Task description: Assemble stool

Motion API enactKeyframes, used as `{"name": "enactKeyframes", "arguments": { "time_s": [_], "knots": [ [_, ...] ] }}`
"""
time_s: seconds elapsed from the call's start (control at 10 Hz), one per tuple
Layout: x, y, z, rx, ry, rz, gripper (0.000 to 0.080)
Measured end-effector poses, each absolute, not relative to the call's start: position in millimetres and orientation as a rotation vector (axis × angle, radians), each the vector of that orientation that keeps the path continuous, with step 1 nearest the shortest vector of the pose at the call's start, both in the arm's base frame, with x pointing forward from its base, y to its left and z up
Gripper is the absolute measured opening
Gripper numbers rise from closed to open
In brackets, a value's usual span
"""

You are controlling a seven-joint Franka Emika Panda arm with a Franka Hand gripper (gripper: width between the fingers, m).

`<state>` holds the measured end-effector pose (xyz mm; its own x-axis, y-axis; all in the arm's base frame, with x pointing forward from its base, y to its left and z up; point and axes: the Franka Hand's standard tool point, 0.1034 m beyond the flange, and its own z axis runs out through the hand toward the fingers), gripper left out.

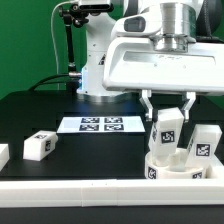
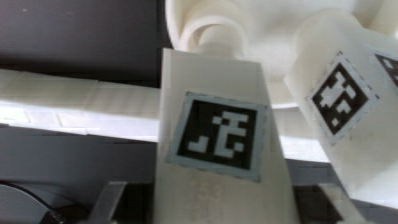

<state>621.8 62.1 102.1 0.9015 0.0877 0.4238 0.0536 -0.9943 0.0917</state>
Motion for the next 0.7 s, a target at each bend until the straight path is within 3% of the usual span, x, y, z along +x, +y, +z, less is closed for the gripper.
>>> {"name": "enactKeyframes", "arguments": {
  "time_s": [0.7],
  "knots": [
    [622.8,56.9,102.2,2.974,0.128,0.693,0.0327]
  ]
}}
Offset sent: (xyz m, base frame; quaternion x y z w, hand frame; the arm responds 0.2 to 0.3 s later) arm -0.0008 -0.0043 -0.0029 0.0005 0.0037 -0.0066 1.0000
